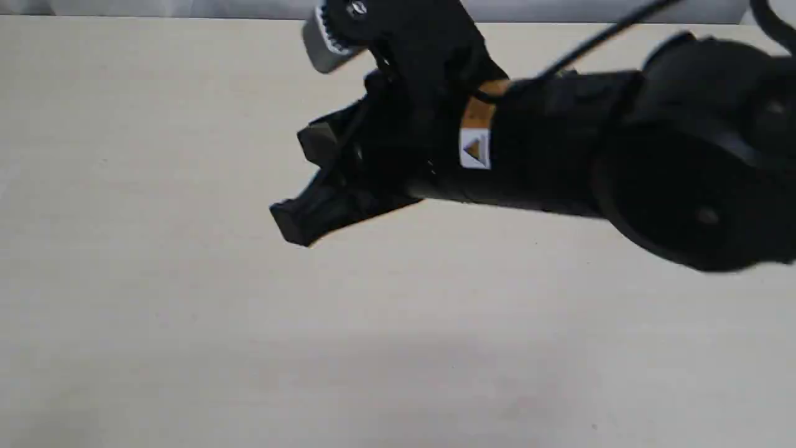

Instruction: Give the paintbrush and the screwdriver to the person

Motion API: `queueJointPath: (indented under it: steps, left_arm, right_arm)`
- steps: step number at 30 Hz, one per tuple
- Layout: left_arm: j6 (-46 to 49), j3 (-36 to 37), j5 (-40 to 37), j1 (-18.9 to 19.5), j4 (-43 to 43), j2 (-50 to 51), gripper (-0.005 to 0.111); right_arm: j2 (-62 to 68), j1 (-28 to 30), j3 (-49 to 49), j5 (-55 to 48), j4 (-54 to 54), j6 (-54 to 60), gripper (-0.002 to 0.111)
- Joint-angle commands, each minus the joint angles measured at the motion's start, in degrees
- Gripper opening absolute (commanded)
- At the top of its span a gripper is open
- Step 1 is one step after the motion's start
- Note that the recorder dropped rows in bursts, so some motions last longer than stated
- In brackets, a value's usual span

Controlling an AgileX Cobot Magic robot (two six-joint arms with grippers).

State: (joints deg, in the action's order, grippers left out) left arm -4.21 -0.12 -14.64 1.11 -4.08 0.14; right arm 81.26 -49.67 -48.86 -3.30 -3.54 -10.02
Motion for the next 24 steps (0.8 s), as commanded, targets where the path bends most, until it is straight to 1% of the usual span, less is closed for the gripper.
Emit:
queueJointPath:
  steps: [1, 8, 13, 16, 19, 24]
  left_arm:
    - [-0.1, 0.1, 0.3, -0.5, 0.2, -0.1, 0.000]
    - [-0.1, 0.1, 0.3, -0.5, 0.2, -0.1, 0.000]
    - [-0.1, 0.1, 0.5, -0.5, 0.0, -0.1, 0.000]
    - [-0.1, 0.1, 0.4, -0.5, 0.0, -0.1, 0.000]
    - [-0.1, 0.1, 0.4, -0.5, 0.0, -0.1, 0.000]
    - [-0.1, 0.1, 0.4, -0.5, 0.1, -0.1, 0.000]
  right_arm:
    - [-4.2, 0.2, 5.4, 4.6, 2.4, 0.2, 0.004]
    - [-10.9, 0.2, 11.6, 2.2, 7.2, 0.2, 0.004]
    - [-13.6, 0.2, 12.7, -0.7, 9.5, 0.2, 0.004]
    - [-14.1, 0.2, 12.7, -0.3, 9.5, 0.2, 0.004]
    - [-14.3, 0.3, 12.6, 3.0, 9.5, 0.2, 0.004]
    - [-14.5, 0.3, 12.6, 4.0, 0.5, 6.7, 0.004]
